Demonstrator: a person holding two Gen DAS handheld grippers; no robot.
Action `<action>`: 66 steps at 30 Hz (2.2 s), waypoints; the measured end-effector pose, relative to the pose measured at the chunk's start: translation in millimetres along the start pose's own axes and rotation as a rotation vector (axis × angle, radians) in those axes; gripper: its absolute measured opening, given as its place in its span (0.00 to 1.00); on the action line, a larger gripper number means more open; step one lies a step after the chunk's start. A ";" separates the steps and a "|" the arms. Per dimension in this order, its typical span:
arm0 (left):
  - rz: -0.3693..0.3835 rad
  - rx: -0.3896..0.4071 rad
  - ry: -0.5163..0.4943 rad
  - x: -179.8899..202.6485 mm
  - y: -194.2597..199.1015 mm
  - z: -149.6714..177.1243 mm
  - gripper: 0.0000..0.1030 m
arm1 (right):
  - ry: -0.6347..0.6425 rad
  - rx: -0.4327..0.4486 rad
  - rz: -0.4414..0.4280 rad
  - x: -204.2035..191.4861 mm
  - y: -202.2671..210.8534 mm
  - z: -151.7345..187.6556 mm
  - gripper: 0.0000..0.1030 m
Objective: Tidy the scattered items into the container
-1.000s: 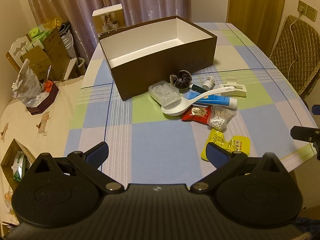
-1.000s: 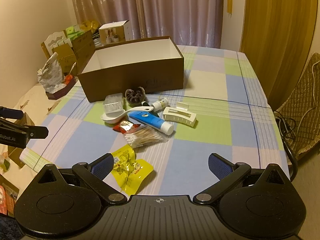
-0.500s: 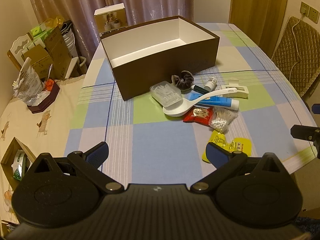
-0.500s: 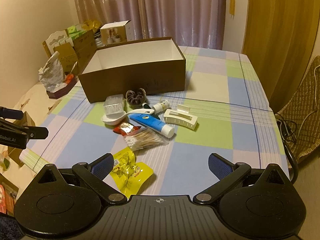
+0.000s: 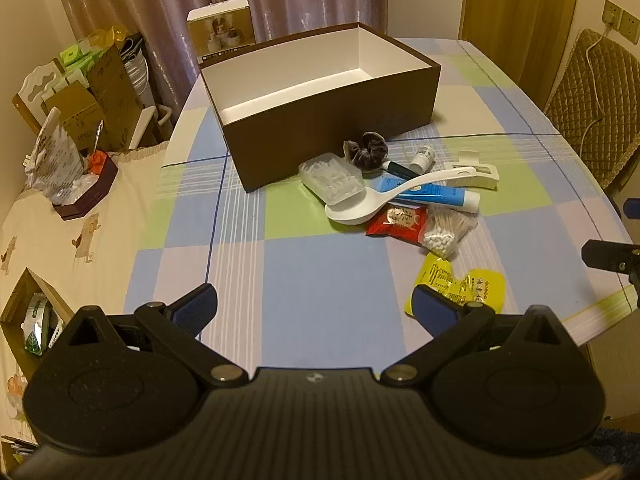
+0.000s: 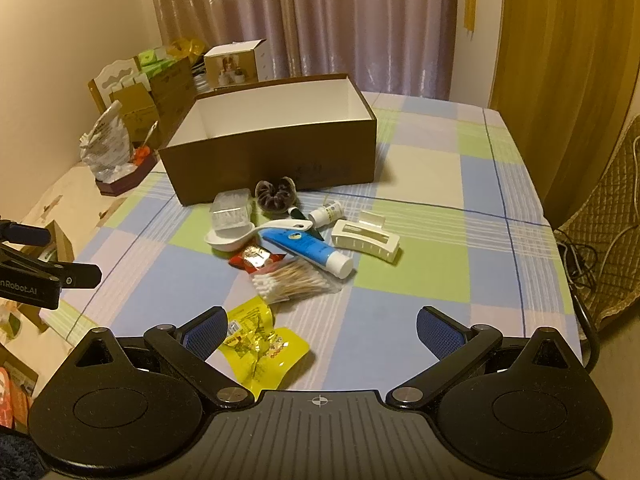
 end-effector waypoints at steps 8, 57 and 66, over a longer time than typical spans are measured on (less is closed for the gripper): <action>0.005 -0.012 0.007 -0.9 -4.9 1.7 0.99 | -0.004 -0.008 0.003 2.2 -2.7 1.4 1.00; 0.254 -0.180 -0.019 57.8 -83.8 42.5 0.98 | -0.542 -0.288 -0.400 61.8 -81.8 69.6 1.00; 0.201 -0.210 0.047 36.9 -81.7 57.9 0.98 | -0.411 -0.235 -0.425 38.2 -98.0 59.8 0.83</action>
Point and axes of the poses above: each gripper's, at about its wrist camera, not at the fingertips, and y roughly against the way its jaws point, x to its right, z to its underside, the point moved 9 cm from there along -y, roughly the way its jaws point, and after that the axes turned 5 degrees about x, right-handed, at the moved point
